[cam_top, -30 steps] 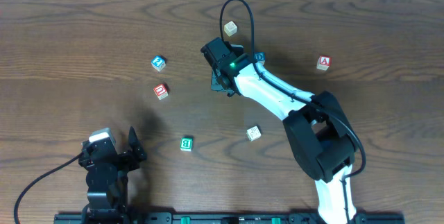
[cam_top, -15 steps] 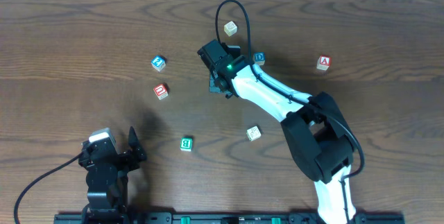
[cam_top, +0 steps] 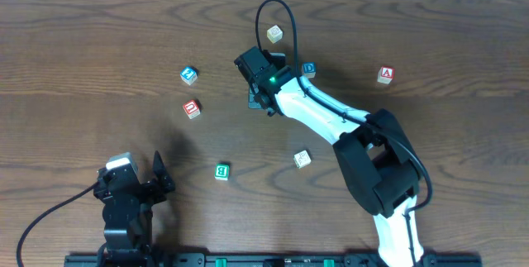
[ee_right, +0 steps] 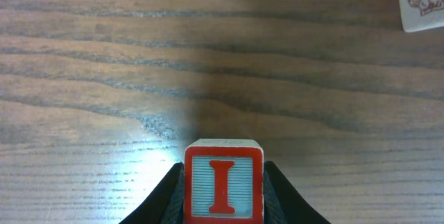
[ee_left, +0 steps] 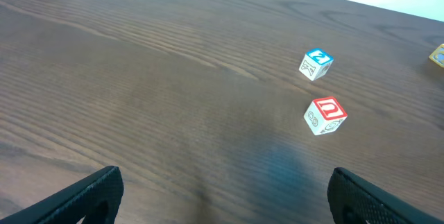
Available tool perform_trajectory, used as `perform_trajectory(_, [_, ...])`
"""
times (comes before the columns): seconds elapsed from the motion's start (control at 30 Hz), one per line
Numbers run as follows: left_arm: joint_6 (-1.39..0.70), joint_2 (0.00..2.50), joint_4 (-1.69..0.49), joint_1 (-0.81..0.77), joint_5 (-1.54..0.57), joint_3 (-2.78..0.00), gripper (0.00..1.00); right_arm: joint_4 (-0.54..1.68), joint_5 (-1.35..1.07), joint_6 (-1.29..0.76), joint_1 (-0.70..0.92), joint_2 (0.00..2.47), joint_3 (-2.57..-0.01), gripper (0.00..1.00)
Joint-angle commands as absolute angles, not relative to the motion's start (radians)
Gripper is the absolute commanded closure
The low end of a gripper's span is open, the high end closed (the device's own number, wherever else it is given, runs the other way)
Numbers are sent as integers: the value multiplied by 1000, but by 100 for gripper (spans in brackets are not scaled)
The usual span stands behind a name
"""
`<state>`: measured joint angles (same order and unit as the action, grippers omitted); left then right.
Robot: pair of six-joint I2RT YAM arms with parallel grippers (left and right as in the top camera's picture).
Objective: Spell out Ai2
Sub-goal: 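Carry the I block with right gripper toward table center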
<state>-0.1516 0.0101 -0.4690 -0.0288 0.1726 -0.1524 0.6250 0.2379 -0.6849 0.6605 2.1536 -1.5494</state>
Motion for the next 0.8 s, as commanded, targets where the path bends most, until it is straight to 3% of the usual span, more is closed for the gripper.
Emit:
perform_trajectory(0.0, [-134, 4, -473, -27, 190, -133, 5, 631, 291, -680, 669, 2211, -1541, 99])
perform_trajectory(0.57, [-134, 4, -473, -27, 190, -133, 5, 617, 269, -679, 669, 2211, -1501, 98])
perform_trajectory(0.77, [-134, 4, -473, -27, 190, -133, 5, 624, 235, -679, 669, 2211, -1501, 86])
